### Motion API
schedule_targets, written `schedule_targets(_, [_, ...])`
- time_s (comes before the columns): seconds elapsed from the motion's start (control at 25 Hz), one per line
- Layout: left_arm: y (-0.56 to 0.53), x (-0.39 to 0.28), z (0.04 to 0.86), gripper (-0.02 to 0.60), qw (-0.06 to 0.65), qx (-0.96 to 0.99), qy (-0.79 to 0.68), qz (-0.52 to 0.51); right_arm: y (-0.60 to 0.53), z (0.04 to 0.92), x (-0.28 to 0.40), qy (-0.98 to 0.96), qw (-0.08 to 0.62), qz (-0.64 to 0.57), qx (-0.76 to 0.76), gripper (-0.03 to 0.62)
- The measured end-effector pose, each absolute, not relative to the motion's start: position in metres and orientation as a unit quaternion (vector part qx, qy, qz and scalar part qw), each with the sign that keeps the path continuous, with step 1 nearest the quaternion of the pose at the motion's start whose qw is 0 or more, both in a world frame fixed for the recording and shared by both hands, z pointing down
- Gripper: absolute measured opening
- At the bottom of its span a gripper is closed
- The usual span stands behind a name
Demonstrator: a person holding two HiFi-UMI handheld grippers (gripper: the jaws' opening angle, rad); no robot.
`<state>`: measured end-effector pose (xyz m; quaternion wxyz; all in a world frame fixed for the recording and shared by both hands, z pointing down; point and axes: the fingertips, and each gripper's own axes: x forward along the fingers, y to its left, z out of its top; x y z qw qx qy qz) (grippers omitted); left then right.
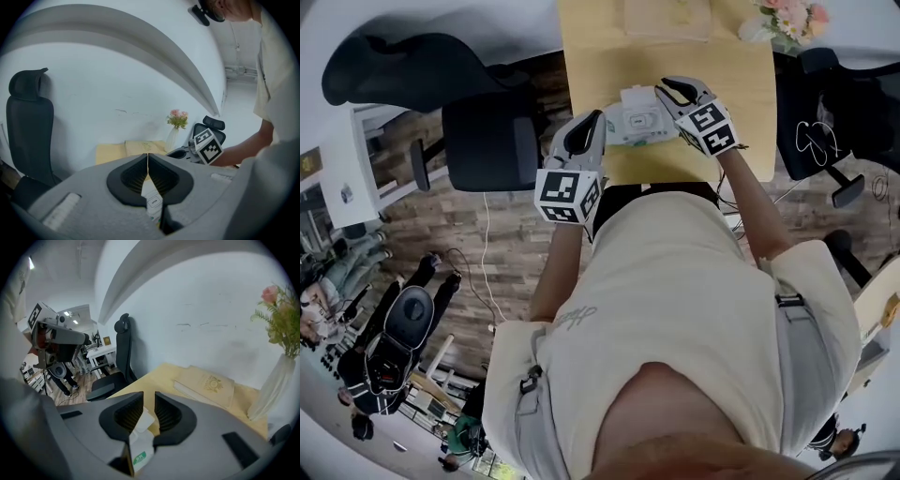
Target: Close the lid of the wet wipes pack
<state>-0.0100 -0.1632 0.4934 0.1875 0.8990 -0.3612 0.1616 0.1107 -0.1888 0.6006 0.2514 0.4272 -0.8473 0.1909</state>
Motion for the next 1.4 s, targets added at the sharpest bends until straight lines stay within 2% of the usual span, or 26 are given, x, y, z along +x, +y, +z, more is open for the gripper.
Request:
schedule_targets(0.36, [-0.161,-0.025,0.495,0.017,0.191,0.894,-0.371,0.165,-0.198,0.686,0.109,-0.835,0.306,0.263,0.373,0.057])
schedule_targets(1.0, [-0.143,-0.034,0.504,0.017,0.204,0.888,-0.376,0.171,-0.201,0.725,0.092,-0.797,0.271,0.455,0.290,0.057])
schedule_targets(1.24, [-0.140,-0.040,0.501,0.017,0.199,0.888,-0.381,0.166,-0.200,0.710,0.091,-0.820,0.297,0.389,0.297,0.055])
schedule_targets(1.4, [-0.138,-0.036,0.494,0.017,0.192,0.891,-0.379,0.158,-0.199,0.698,0.092,-0.829,0.289,0.365,0.310,0.049])
